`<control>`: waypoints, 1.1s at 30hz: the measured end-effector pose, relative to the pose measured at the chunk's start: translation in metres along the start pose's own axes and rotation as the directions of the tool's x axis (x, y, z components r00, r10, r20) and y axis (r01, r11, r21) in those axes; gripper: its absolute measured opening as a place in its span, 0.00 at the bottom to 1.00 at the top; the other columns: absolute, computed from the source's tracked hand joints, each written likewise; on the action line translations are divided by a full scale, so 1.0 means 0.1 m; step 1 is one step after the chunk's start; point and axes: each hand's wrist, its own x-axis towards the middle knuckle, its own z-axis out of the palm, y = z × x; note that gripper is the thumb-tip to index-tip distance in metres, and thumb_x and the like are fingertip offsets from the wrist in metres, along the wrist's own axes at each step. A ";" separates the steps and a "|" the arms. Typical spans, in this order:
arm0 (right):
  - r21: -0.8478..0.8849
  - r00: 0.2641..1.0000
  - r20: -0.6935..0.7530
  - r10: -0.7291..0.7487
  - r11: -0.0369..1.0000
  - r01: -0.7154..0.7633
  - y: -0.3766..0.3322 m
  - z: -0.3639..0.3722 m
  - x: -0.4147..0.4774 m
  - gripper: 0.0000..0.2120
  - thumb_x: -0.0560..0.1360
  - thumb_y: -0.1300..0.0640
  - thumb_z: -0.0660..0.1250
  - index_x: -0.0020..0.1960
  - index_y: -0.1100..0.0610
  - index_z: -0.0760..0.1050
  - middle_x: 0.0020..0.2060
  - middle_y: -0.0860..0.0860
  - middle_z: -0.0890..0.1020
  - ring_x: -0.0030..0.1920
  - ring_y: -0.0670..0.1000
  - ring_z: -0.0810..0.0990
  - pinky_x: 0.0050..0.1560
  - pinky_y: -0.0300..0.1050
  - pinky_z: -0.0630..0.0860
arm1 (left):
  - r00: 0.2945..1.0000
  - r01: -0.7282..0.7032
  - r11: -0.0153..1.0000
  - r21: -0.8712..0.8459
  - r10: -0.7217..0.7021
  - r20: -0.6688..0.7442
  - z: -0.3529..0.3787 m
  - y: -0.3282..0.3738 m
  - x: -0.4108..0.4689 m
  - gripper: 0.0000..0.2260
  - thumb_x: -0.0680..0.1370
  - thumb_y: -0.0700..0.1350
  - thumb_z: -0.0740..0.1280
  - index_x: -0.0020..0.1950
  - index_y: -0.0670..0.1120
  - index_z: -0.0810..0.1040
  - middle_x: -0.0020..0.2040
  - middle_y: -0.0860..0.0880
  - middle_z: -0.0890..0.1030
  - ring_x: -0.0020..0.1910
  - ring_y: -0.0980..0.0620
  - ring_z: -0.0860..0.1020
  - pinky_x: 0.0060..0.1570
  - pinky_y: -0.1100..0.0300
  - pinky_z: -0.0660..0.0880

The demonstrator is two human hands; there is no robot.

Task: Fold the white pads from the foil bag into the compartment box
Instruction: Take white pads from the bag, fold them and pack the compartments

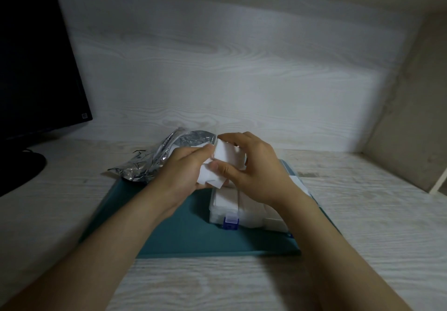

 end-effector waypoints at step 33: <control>0.449 0.989 -0.037 0.143 0.886 -0.112 0.03 -0.07 0.05 0.08 0.82 0.61 0.69 0.57 0.56 0.87 0.48 0.48 0.88 0.47 0.52 0.84 0.47 0.44 0.79 | 0.990 0.013 0.999 -0.039 -0.007 0.144 0.08 0.13 -0.14 0.17 0.85 0.40 0.57 0.64 0.38 0.83 0.58 0.36 0.86 0.60 0.35 0.84 0.59 0.38 0.82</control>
